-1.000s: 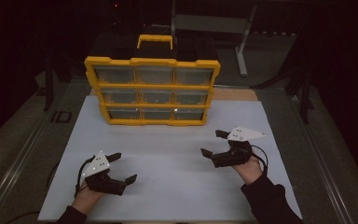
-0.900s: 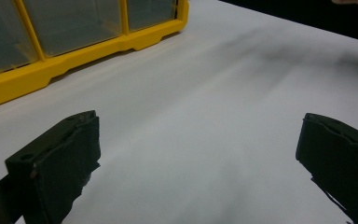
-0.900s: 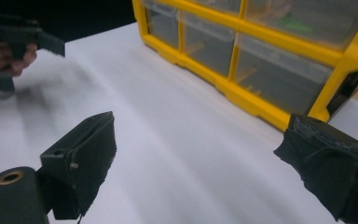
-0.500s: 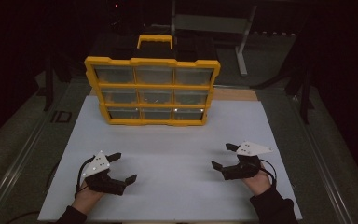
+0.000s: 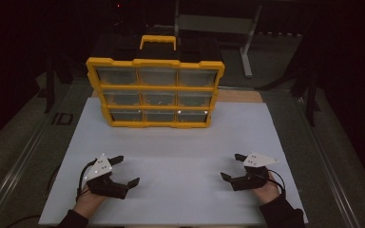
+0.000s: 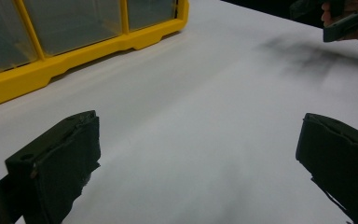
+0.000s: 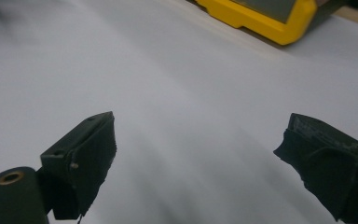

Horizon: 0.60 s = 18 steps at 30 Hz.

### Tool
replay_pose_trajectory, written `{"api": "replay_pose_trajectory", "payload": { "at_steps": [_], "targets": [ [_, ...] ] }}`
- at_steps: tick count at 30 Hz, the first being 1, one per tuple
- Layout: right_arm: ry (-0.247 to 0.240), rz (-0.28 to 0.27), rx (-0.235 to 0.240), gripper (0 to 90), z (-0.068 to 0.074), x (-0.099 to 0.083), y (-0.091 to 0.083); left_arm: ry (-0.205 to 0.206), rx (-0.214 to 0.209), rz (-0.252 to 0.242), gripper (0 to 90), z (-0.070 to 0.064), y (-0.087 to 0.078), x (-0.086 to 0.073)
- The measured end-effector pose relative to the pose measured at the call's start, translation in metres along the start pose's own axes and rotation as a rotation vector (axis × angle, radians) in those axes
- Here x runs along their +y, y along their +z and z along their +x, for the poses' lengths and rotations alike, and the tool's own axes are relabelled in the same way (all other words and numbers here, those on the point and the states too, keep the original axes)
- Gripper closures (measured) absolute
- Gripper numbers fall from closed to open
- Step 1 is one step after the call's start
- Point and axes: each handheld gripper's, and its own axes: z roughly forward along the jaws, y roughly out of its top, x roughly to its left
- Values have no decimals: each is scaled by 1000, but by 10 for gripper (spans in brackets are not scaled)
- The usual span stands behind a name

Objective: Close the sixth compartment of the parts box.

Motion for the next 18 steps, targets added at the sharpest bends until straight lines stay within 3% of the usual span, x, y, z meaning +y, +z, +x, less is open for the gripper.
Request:
{"api": "replay_pose_trajectory", "payload": {
  "at_steps": [18],
  "targets": [
    [-41,69,-75,94,-4,-12,9,2,-3,5,0,-1,2,-1]
  ]
}}
